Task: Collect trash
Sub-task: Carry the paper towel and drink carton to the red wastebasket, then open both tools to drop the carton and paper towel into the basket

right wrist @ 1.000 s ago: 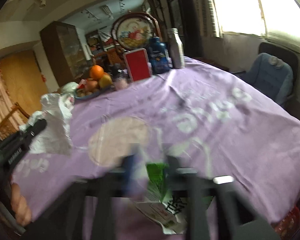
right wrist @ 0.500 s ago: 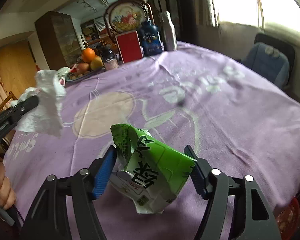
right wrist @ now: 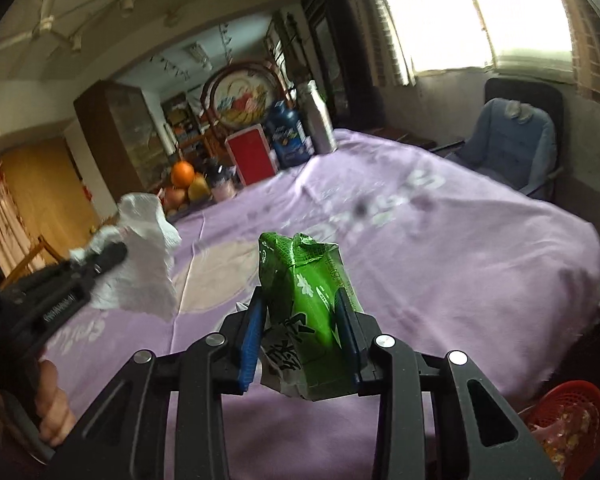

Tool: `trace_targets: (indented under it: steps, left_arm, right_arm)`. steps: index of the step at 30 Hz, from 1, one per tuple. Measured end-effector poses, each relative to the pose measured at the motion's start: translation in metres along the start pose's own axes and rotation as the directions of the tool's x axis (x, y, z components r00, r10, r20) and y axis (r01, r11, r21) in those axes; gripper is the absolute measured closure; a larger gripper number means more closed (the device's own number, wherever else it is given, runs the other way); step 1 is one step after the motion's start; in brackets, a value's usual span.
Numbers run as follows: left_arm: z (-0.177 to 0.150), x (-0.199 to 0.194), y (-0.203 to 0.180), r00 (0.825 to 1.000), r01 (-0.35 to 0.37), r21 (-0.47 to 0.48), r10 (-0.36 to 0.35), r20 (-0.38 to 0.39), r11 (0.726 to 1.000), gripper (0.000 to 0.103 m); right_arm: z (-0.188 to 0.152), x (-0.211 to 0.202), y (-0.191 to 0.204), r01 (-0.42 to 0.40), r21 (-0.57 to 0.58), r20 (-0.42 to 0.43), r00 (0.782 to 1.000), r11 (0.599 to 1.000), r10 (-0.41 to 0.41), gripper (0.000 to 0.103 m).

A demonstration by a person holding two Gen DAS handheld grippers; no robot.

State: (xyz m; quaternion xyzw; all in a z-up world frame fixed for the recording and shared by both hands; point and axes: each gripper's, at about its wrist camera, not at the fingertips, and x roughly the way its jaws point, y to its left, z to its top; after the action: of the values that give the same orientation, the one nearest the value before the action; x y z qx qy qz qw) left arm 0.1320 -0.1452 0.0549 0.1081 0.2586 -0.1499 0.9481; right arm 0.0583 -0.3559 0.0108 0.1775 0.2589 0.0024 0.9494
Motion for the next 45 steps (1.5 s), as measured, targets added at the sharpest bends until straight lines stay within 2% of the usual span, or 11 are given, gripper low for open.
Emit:
trace_targets:
  steps: [6, 13, 19, 23, 28, 32, 33, 35, 36, 40, 45]
  left_arm:
    - [0.011, -0.007, -0.048, 0.994, 0.105, 0.053, -0.106, 0.009, 0.993, 0.089]
    - [0.017, -0.014, -0.120, 0.970, 0.240, 0.137, -0.243, 0.003, 0.961, 0.089]
    - [0.008, -0.020, -0.204, 0.920, 0.388, 0.231, -0.388, -0.050, 0.892, 0.089]
    - [-0.004, -0.025, -0.253, 0.888, 0.457, 0.281, -0.450, -0.093, 0.844, 0.089]
    - [-0.020, -0.023, -0.300, 0.861, 0.507, 0.330, -0.486, -0.152, 0.796, 0.089]
    - [-0.032, -0.011, -0.321, 0.848, 0.530, 0.338, -0.487, -0.209, 0.778, 0.089]
    - [-0.034, -0.006, -0.325, 0.844, 0.536, 0.336, -0.487, -0.224, 0.774, 0.089]
    - [-0.039, -0.001, -0.331, 0.837, 0.547, 0.338, -0.488, -0.247, 0.766, 0.089]
    - [-0.041, 0.001, -0.334, 0.835, 0.550, 0.344, -0.488, -0.255, 0.761, 0.089]
    - [-0.052, 0.006, -0.351, 0.818, 0.575, 0.372, -0.500, -0.286, 0.729, 0.089]
    - [-0.070, 0.010, -0.380, 0.794, 0.608, 0.411, -0.511, -0.330, 0.679, 0.088]
  right_arm:
    - [0.002, -0.060, -0.045, 0.073, 0.059, 0.091, 0.993, 0.996, -0.079, 0.068]
    - [-0.019, -0.131, -0.113, 0.246, 0.147, 0.126, 0.956, 0.958, -0.264, 0.068]
    - [-0.060, -0.169, -0.173, 0.377, 0.234, 0.063, 0.914, 0.896, -0.401, 0.068]
    - [-0.088, -0.172, -0.205, 0.409, 0.289, 0.006, 0.903, 0.866, -0.429, 0.068]
    - [-0.124, -0.143, -0.245, 0.432, 0.335, -0.091, 0.900, 0.837, -0.427, 0.066]
    - [-0.156, -0.105, -0.281, 0.468, 0.368, -0.226, 0.883, 0.804, -0.411, 0.062]
    - [-0.163, -0.103, -0.285, 0.460, 0.390, -0.242, 0.887, 0.798, -0.393, 0.057]
    - [-0.170, -0.115, -0.290, 0.425, 0.435, -0.219, 0.905, 0.793, -0.365, 0.057]
    - [-0.169, -0.123, -0.290, 0.433, 0.435, -0.200, 0.901, 0.789, -0.384, 0.055]
    - [-0.157, -0.155, -0.289, 0.495, 0.420, -0.133, 0.863, 0.761, -0.488, 0.045]
    - [-0.150, -0.182, -0.287, 0.529, 0.430, -0.074, 0.828, 0.732, -0.555, 0.042]
